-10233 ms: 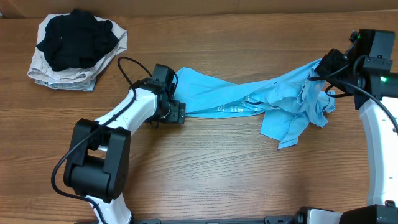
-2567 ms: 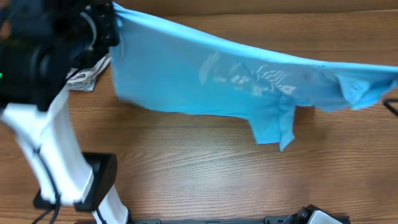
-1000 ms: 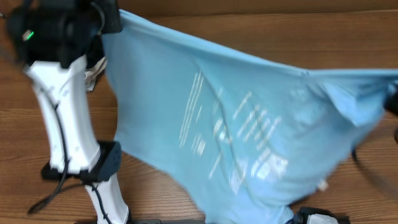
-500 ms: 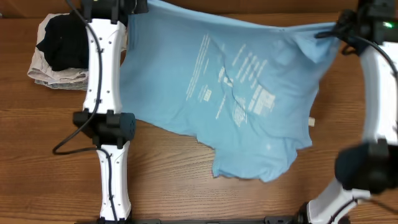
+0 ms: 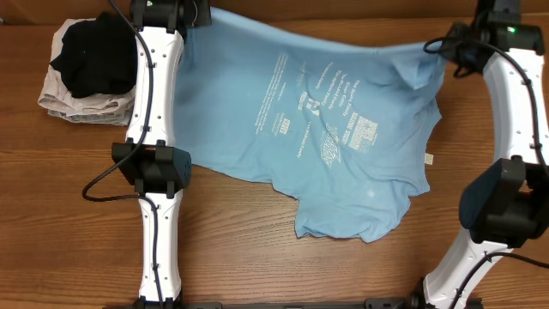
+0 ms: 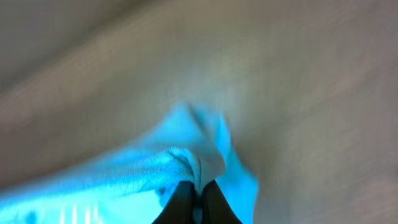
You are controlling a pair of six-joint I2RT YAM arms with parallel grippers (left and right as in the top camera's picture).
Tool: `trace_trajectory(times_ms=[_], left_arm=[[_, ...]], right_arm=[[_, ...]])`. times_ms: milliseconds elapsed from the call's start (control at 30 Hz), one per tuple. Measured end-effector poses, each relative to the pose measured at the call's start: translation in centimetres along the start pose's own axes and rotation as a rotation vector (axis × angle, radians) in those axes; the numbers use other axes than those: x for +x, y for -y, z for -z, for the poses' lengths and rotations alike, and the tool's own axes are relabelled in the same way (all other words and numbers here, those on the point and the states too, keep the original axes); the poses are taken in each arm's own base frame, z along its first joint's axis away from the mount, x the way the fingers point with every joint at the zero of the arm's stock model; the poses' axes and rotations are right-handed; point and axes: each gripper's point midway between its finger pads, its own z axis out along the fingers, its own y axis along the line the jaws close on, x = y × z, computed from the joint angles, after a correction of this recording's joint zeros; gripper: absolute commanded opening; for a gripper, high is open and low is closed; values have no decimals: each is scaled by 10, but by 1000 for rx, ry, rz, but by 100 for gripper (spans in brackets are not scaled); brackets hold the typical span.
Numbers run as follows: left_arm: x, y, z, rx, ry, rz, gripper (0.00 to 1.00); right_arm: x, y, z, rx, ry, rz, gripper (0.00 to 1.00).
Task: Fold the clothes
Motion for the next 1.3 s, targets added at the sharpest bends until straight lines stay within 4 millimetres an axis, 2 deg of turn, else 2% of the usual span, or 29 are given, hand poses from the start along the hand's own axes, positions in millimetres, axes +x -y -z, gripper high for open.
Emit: trace_trajectory(times_ms=[100, 167, 267, 333, 467, 567, 767, 867, 933, 967, 1000, 1033, 1067, 1100, 1200, 1300], left_arm=[[23, -9, 1, -24, -97, -8, 4], [35, -16, 2, -39, -149, -7, 4], [48, -28, 4, -60, -207, -1, 4], [51, -34, 4, -67, -222, 1, 4], [55, -38, 4, -75, -241, 4, 4], [63, -39, 0, -80, -271, 1, 4], [104, -45, -22, -109, -409, -14, 5], [124, -48, -28, -120, -476, -28, 14], [133, -50, -29, -124, -510, -43, 24], [137, -50, -29, -125, -527, -49, 32], [140, -51, -27, -126, -539, -55, 44], [141, -52, -27, -129, -546, -59, 50], [142, -52, -26, -130, -549, -62, 61], [143, -52, -25, -129, -556, -68, 67], [147, -54, -23, -130, -573, -89, 77], [150, -54, -20, -132, -590, -94, 82]], right_arm=[[21, 11, 11, -18, -102, -23, 4], [39, 23, 30, -18, -179, -48, 4], [52, 31, 45, -19, -233, -69, 4], [56, 31, 48, -23, -251, -73, 4], [74, 33, 38, -18, -308, -71, 4], [94, 38, 27, -2, -372, -75, 4], [129, 46, 7, 19, -467, -83, 4], [142, 48, 4, 23, -504, -86, 4], [146, 48, 5, 17, -525, -84, 8], [149, 47, 6, 15, -535, -82, 10], [152, 47, 8, 12, -552, -77, 23], [154, 48, 10, 14, -562, -79, 30], [156, 48, 11, 14, -571, -68, 42], [159, 49, 13, 18, -586, -68, 46], [166, 51, 18, 20, -621, -51, 50], [171, 52, 21, 21, -644, -39, 50]])
